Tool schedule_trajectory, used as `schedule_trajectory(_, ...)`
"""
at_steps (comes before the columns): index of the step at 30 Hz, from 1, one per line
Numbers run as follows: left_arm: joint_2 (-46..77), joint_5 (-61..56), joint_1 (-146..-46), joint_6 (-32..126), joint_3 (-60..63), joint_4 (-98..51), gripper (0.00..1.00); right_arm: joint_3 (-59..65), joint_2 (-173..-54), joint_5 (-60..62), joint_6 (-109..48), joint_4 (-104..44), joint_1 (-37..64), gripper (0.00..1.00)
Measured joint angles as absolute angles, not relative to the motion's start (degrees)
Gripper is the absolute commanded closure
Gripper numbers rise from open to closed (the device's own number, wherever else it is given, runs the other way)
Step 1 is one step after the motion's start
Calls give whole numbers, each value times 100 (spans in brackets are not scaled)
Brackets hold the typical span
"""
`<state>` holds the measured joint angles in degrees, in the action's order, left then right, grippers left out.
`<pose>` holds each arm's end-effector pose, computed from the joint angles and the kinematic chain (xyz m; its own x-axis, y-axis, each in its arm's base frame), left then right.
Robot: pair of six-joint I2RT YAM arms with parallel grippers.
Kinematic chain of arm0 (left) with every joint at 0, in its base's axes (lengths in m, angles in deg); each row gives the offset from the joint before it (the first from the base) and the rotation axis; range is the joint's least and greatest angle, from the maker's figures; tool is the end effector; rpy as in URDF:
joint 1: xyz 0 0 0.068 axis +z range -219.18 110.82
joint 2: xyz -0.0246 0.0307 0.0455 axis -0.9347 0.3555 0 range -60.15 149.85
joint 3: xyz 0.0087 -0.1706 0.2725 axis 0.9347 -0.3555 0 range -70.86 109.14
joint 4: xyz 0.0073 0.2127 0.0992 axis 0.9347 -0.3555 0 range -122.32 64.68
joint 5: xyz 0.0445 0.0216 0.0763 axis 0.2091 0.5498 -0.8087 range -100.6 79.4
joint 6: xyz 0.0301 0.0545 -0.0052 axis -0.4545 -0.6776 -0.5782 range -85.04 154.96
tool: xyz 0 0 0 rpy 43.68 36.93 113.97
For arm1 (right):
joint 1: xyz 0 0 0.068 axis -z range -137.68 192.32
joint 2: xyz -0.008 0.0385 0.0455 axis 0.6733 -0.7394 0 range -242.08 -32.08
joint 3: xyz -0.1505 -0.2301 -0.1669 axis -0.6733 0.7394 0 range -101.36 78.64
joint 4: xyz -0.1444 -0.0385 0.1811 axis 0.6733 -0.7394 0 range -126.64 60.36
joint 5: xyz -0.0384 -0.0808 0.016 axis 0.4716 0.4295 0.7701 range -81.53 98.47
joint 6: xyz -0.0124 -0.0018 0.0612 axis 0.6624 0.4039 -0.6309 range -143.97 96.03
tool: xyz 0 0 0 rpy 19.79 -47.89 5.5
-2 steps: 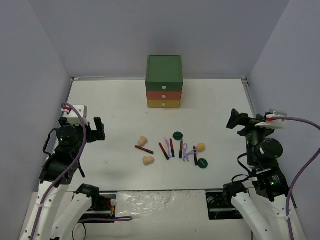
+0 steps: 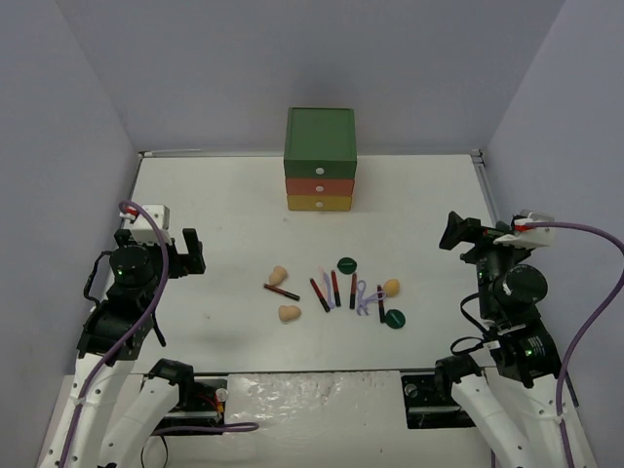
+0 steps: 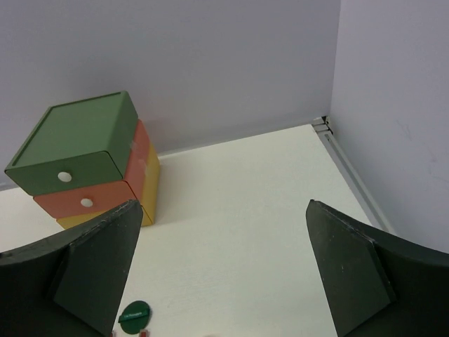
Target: Organize the makeup
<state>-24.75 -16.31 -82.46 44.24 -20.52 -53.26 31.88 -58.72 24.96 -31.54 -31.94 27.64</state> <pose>0.0747 -0.0128 0.3820 -0.2378 -0.1088 -0.9652 0.0973 0.9860 -0.1351 0.0377 -0.0041 0.4217 0.2959 0.2081 -0.9323 -0.0208 0.9772 0.2115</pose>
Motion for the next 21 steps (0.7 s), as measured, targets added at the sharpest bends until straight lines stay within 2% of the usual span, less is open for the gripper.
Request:
schedule_trajectory(10, -2532, -1669, -8263, 4444, -2053, -5324, 3, 3171, -6550, 2416, -3321, -3143, 2760, 0)
schedule_trajectory(17, -2470, -1768, -8263, 4482, -2053, -5325, 3, 2746, -8071, 1997, -3497, -3038, 2696, 0)
schedule_trajectory(21, -2332, -1816, -8263, 4483, -2053, -5328, 3, 2463, -9097, 2229, -3617, -2868, 2092, 9)
